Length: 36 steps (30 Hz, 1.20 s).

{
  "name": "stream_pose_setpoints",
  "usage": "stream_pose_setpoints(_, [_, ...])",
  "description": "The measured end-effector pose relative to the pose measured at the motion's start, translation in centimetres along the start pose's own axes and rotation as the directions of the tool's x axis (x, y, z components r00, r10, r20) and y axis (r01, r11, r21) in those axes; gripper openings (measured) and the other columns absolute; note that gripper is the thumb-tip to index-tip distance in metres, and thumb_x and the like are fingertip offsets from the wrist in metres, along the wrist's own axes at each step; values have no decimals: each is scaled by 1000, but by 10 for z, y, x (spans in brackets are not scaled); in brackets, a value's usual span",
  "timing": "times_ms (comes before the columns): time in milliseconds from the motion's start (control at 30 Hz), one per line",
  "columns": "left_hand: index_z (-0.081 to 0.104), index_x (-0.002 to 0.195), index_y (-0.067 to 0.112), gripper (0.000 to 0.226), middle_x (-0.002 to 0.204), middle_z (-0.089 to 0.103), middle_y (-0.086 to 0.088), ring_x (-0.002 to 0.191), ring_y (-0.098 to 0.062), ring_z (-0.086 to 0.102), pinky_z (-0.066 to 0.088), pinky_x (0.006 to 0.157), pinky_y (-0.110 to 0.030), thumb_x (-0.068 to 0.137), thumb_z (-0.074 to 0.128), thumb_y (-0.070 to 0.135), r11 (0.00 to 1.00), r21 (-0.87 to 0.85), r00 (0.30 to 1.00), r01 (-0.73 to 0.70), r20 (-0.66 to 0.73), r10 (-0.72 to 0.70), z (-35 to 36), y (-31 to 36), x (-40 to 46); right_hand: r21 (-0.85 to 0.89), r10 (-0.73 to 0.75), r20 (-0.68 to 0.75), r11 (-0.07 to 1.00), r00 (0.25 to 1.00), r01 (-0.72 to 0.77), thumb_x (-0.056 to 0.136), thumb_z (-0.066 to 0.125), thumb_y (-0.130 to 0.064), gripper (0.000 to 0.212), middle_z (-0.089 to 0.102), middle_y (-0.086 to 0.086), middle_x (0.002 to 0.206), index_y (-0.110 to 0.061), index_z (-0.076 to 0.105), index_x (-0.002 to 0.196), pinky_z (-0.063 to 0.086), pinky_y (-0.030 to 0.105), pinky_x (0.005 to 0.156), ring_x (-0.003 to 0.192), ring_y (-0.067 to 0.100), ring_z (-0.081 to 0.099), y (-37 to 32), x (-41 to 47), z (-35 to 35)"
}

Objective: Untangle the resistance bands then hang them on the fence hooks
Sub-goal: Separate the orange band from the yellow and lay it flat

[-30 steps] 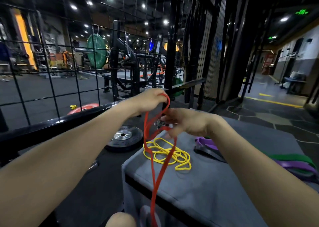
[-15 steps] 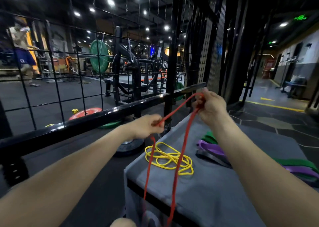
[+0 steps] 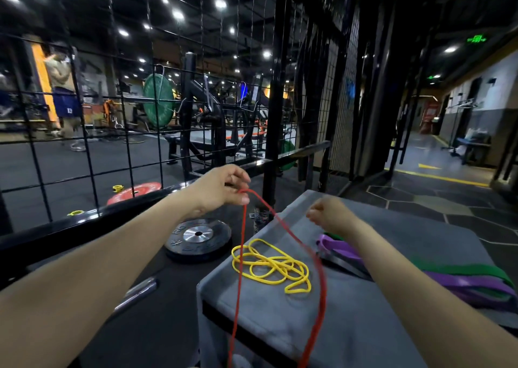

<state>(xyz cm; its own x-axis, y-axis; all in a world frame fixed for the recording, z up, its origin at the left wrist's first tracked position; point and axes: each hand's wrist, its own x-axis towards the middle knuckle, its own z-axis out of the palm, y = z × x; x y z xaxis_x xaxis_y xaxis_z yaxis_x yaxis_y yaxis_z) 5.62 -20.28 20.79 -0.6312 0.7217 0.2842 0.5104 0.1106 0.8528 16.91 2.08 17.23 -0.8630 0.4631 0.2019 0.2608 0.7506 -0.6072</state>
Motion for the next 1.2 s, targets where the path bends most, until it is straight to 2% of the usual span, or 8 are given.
stream_pose_setpoints(100, [59,80,14,26,80,62,-5,68,-8,63,51,71,-20,76,66,-10,994,37,994,-99,-40,101,4,18,5,279,-212,13,939,977,200,91,51,-1,24,66,7,102,-1,63,112,46,18,73,92,12,59,-35,-14,3])
stream_pose_setpoints(200, [60,77,13,24,73,61,1,58,6,59,46,63,-8,76,67,-10,981,71,983,-181,-27,183,11,33,10,532,-393,87,795,915,291,89,55,-2,17,65,1,87,-6,61,105,45,10,66,71,-4,58,-63,-24,18])
stream_pose_setpoints(300, [65,76,19,22,74,64,6,64,5,59,49,74,-17,75,71,-2,960,142,966,-243,-57,253,10,38,16,567,-377,-19,759,926,321,87,61,-6,6,63,12,84,-9,60,92,49,33,74,76,16,58,-68,-18,31])
stream_pose_setpoints(533, [69,93,14,28,87,67,7,79,7,63,48,77,-9,68,79,5,897,310,945,-314,13,327,7,33,7,466,-400,-75,796,914,386,95,47,-7,24,63,2,66,-20,57,78,53,42,71,65,16,62,-61,-16,23])
stream_pose_setpoints(700, [68,112,17,28,106,68,3,97,-8,59,43,85,-23,85,65,25,605,675,861,-422,89,501,11,40,6,439,-411,-90,801,907,406,94,49,-11,20,64,2,67,-19,58,78,53,46,75,69,20,63,-57,-15,15])
stream_pose_setpoints(800, [65,115,15,30,109,66,-3,100,-21,61,48,85,-37,93,48,28,488,748,815,-450,119,568,14,43,10,486,-407,-104,775,907,403,90,50,-1,18,62,3,67,-16,57,85,53,43,78,72,21,63,-58,-15,11])
stream_pose_setpoints(967, [64,113,11,24,105,63,-6,91,-14,56,45,83,-29,95,48,14,601,693,784,-398,-82,615,13,62,22,406,-382,22,848,924,341,84,45,9,21,57,4,66,-11,52,84,52,24,63,61,14,57,-41,-20,17])
stream_pose_setpoints(1200, [64,112,8,25,99,65,-4,86,-12,59,47,82,-26,97,44,10,811,559,758,-172,-451,472,-19,61,24,193,-173,81,969,982,155,84,43,6,25,55,2,63,-16,51,74,45,24,61,58,13,51,19,-17,10])
